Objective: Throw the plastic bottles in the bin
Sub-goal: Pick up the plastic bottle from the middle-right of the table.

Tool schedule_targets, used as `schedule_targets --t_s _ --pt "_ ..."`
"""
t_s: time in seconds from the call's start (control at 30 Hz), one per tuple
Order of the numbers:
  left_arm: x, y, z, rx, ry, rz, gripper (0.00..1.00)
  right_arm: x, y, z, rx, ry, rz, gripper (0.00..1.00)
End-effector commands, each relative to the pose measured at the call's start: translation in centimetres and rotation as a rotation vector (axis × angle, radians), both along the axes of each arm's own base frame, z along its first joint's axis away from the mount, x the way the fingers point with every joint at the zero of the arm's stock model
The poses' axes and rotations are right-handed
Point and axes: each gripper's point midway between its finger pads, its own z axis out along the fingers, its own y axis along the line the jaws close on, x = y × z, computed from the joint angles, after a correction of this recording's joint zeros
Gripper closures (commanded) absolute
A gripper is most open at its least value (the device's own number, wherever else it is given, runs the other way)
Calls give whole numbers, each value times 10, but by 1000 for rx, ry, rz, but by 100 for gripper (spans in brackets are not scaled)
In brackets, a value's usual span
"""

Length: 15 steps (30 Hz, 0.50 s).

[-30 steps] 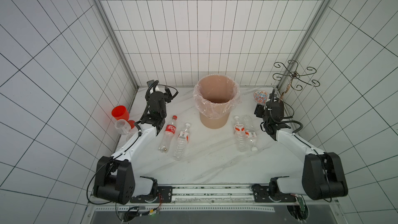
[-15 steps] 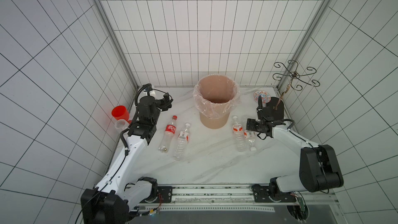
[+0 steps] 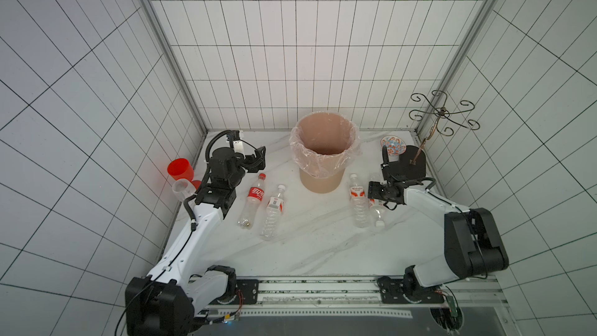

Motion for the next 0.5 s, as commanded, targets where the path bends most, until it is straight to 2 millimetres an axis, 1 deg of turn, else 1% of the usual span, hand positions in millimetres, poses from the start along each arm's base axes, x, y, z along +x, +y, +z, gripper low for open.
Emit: schedule_targets --t_s 0.0,0.03,0.07,0.1,0.2,0.3,0.4,0.47 --pt "-2 -2 2 -8 -18 -22 12 15 5 6 24 -26 -5 34" --pt "-3 -2 3 -8 -20 -22 12 16 6 9 26 -33 -5 37" --pt "-3 -2 3 -6 -22 -22 12 19 6 16 28 -49 -5 41" --pt "-3 -2 3 -9 -20 -21 12 21 5 24 24 -71 -10 43" --pt "-3 -4 3 -13 -20 -32 12 26 2 63 10 -155 -9 48" --pt "-2 -6 2 -19 -18 -40 12 26 1 122 -23 -275 -2 47" --pt "-2 -7 1 -28 -16 -48 12 20 4 197 -22 -463 17 47" --pt "-2 -8 1 -32 -14 -52 12 11 10 251 -6 -595 52 45"
